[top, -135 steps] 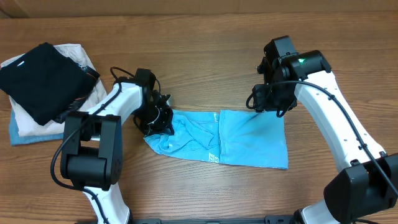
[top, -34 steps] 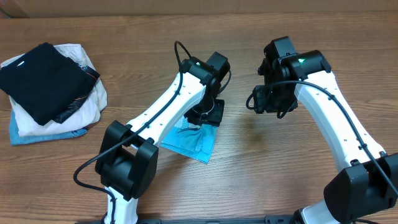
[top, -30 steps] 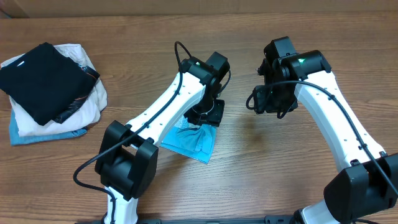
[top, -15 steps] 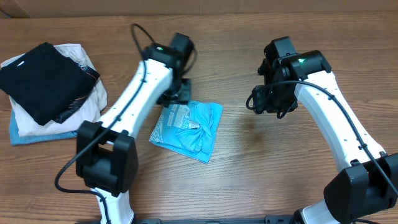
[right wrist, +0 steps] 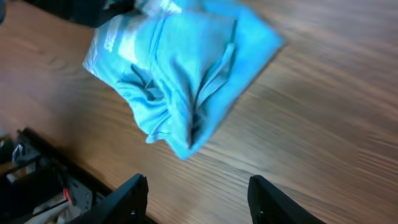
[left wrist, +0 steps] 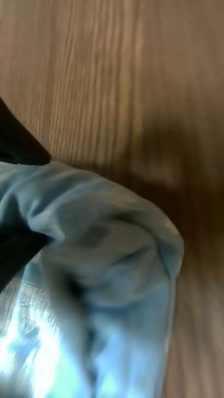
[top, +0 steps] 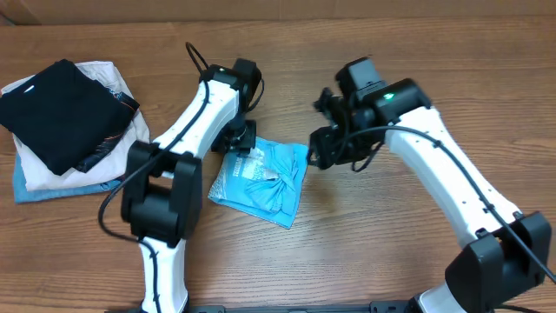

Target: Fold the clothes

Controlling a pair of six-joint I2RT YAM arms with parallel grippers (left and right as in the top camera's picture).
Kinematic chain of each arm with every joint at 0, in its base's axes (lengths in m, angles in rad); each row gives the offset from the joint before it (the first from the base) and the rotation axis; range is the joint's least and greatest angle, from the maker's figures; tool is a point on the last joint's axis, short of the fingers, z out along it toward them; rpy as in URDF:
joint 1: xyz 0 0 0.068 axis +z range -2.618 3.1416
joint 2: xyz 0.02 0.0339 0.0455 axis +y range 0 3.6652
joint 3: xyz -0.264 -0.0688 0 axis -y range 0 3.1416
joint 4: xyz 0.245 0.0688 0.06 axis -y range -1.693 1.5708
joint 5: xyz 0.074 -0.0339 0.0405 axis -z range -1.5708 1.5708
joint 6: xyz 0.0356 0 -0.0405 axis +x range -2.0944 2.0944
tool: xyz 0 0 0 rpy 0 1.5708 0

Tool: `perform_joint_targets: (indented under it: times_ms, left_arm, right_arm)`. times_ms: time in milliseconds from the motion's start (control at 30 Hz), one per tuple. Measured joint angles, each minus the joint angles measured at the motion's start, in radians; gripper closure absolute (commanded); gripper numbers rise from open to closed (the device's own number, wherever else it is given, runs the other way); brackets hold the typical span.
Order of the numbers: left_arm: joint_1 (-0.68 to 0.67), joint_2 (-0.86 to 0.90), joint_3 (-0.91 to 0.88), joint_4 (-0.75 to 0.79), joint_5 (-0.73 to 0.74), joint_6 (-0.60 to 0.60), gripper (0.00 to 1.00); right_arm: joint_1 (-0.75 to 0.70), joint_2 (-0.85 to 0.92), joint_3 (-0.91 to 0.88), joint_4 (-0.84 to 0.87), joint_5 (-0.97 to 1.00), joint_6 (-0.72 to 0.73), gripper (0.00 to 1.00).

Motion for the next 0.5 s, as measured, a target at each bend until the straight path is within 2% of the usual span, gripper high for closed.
perform_joint_targets:
  times_ms: [300, 500]
  left_arm:
    - [0.058, 0.081, -0.007, -0.236, 0.045, -0.037, 0.66]
    - [0.059, 0.088, -0.015, -0.245, 0.066, -0.038, 0.63]
  right_arm:
    - [0.05, 0.103, -0.072, 0.012, -0.083, -0.008, 0.45]
    - [0.161, 0.103, -0.077, 0.057, -0.097, -0.037, 0.44]
